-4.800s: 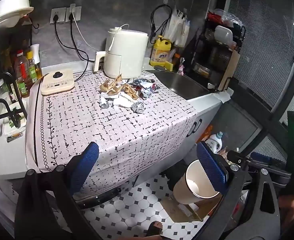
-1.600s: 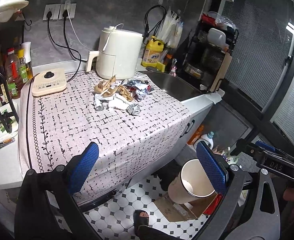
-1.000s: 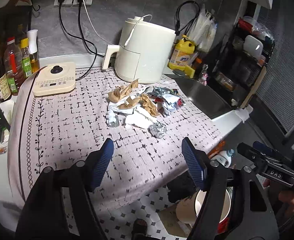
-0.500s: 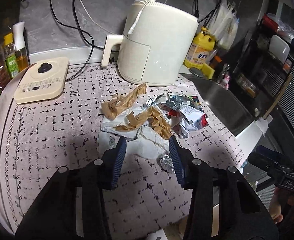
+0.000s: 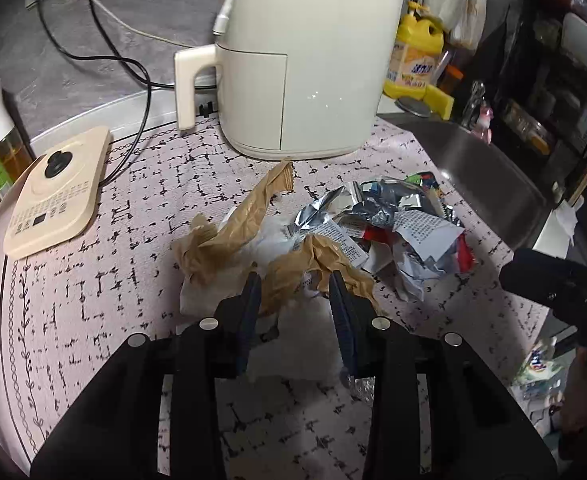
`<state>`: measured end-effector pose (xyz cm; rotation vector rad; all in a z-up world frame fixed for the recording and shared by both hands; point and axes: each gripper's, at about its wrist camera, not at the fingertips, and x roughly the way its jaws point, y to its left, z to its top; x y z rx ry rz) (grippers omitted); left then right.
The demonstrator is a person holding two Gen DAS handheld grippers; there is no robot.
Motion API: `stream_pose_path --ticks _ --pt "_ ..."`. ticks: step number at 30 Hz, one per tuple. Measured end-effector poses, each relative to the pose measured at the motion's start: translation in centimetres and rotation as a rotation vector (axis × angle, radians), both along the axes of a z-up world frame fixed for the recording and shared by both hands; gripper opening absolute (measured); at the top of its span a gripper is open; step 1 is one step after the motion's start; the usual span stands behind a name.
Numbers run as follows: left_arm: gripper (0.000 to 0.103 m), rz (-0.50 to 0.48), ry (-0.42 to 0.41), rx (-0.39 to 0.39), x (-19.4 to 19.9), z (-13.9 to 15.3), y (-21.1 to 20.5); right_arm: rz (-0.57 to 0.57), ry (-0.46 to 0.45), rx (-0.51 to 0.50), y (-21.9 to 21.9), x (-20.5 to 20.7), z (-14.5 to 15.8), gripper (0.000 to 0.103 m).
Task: Collect trash
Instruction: 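Reach the left tool to the brown paper while the right tool reaches the foil wrappers, then close the left tool on brown paper while the right tool grasps a white-red wrapper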
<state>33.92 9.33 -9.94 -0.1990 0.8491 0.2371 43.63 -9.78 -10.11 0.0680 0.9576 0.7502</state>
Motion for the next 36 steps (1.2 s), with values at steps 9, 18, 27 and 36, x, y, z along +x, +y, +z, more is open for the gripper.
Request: stream_pose_path --ticks 9,18,27,36 --pt "0.006 0.008 0.062 0.033 1.5 -1.4 0.5 0.008 0.079 -0.012 2.5 2.2 -2.8 0.065" --pt "0.005 0.035 -0.041 0.018 -1.2 2.8 0.4 0.013 0.094 0.050 2.1 1.9 -2.6 0.015" --pt "0.005 0.018 -0.134 -0.015 -4.0 6.7 -1.8 0.004 0.057 0.114 -1.1 -0.6 0.7 0.014" --pt "0.005 -0.123 -0.176 -0.064 -4.9 8.3 -7.2 -0.114 0.031 0.150 -10.7 -4.7 2.3 0.014"
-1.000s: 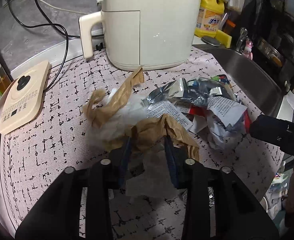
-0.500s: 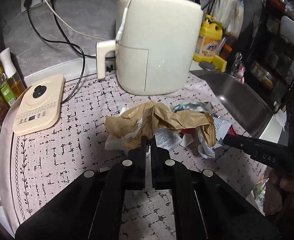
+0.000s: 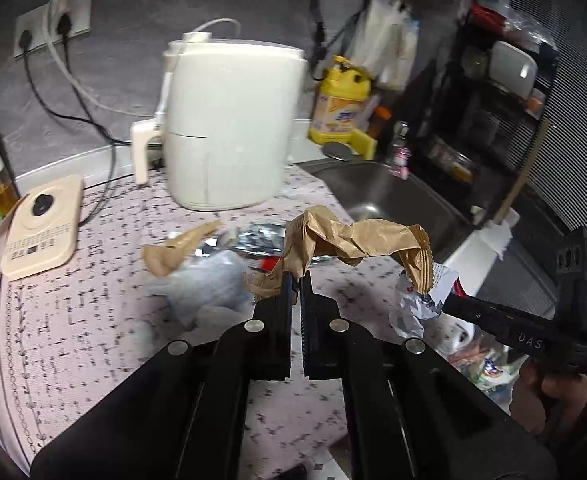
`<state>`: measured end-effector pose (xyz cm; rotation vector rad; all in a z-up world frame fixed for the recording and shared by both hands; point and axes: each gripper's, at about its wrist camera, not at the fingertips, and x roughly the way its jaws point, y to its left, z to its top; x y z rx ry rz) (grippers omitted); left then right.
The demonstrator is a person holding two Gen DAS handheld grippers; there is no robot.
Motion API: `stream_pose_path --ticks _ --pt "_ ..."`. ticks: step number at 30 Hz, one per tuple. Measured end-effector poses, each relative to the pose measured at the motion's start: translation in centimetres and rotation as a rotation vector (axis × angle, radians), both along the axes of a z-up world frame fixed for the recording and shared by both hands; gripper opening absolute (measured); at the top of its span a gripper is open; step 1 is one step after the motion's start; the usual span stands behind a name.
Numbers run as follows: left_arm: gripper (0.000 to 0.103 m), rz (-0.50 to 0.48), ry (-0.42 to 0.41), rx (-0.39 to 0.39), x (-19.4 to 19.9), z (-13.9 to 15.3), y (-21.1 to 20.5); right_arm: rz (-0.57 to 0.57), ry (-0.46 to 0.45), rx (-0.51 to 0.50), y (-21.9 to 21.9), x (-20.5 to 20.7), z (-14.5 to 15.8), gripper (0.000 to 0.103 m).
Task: Collect trash
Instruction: 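Close the left tool on brown paper while the right tool grasps a white-red wrapper, then carry both held items over the white bin and open both tools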
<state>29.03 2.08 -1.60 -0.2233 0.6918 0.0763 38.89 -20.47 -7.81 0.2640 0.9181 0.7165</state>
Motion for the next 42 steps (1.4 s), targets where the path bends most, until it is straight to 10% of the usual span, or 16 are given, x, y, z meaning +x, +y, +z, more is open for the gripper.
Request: stream_pose_path --ticks 25,27,30,42 --pt "0.005 -0.567 0.265 -0.033 2.2 -10.1 -20.5 -0.510 0.306 -0.134 -21.0 -11.8 -10.3 0.016" --pt "0.005 -0.595 0.292 -0.034 2.1 -11.3 -21.5 -0.542 0.349 -0.144 -21.9 -12.6 -11.5 0.020" --pt "0.005 -0.636 0.336 -0.029 1.8 -13.4 -23.1 -0.606 0.409 -0.152 -23.9 -14.6 -13.3 0.064" --pt "0.005 -0.822 0.510 -0.007 0.1 -19.8 -30.1 -0.842 0.475 -0.152 -31.3 -20.8 -14.7 0.066"
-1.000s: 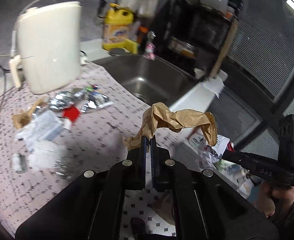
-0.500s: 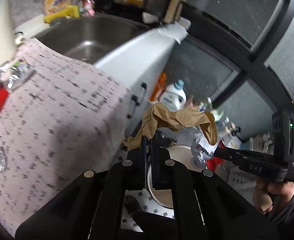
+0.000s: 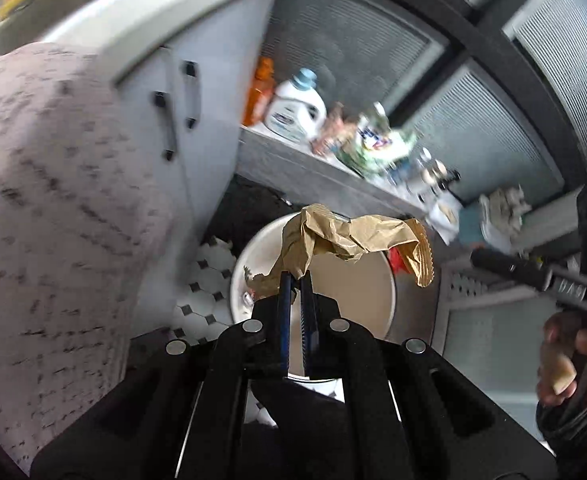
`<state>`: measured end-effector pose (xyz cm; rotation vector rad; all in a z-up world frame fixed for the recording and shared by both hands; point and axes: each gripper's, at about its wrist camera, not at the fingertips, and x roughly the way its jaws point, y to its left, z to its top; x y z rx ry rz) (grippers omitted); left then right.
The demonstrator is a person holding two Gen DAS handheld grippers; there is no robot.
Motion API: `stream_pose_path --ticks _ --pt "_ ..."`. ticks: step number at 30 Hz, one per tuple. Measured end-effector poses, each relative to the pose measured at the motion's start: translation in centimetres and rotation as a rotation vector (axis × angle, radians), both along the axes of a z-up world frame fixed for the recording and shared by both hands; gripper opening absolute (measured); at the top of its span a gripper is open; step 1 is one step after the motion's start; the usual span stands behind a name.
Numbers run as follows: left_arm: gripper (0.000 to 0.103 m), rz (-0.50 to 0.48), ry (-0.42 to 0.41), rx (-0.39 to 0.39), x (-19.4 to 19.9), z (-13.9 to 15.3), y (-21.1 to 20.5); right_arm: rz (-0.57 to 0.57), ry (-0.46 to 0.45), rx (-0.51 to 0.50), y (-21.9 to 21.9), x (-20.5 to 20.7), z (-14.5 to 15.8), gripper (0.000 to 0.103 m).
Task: Collect trash
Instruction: 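Carry both held items over the white bin and open both tools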
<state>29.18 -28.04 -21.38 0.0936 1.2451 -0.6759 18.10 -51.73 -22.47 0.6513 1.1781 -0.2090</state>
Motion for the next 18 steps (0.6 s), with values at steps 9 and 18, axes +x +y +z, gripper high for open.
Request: stream_pose_path --ticks 9,18 --pt "0.050 -0.075 0.062 -0.046 -0.6 -0.6 -2.5 -0.102 0.002 -0.061 -4.8 -1.6 1.0 0.066" --pt "0.063 0.073 -0.086 -0.055 1.9 4.9 1.8 0.014 -0.098 -0.041 -2.2 3.0 3.3 0.075"
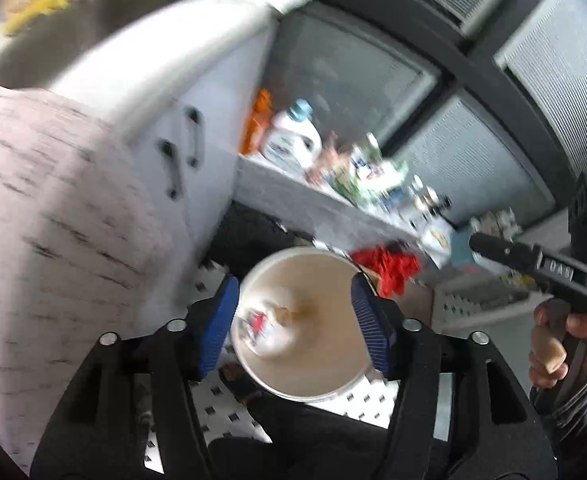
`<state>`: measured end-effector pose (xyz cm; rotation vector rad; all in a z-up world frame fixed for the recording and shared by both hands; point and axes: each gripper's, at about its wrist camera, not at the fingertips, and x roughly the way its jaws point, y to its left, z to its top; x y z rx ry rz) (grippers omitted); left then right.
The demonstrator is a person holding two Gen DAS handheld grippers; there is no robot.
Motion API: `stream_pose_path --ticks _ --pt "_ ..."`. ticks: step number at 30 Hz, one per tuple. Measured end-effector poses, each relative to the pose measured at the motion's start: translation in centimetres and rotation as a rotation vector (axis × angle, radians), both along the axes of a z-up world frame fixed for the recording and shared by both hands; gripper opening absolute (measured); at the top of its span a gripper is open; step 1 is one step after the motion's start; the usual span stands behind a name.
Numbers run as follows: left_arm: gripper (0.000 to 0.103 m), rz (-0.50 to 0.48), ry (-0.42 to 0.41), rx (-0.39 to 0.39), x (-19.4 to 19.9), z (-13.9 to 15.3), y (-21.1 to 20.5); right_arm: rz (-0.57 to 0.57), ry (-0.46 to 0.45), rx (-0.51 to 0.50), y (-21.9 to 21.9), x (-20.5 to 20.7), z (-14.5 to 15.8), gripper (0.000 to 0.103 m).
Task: Collect trash
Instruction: 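Carry both held items over the white bin and open both tools, then return both tools to the counter and grasp more paper and foil wrappers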
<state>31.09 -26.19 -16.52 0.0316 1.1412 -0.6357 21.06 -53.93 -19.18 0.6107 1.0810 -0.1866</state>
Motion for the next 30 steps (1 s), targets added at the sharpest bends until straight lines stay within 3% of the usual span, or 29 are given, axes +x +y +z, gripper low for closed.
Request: stream_pose_path --ticks 6,15,30 --pt "0.071 0.188 -0.095 0.003 1.3 3.7 6.0 0.163 -0.085 0.010 4.7 5.5 2.5 0.078" --pt "0.075 0.436 -0.173 0.024 1.4 7.1 14.8 0.397 -0.198 0.019 13.1 12.2 6.4 0.087" --pt "0.075 0.786 -0.288 0.021 -1.0 10.4 28.8 0.629 -0.258 0.078 26.6 17.0 9.1 0.085"
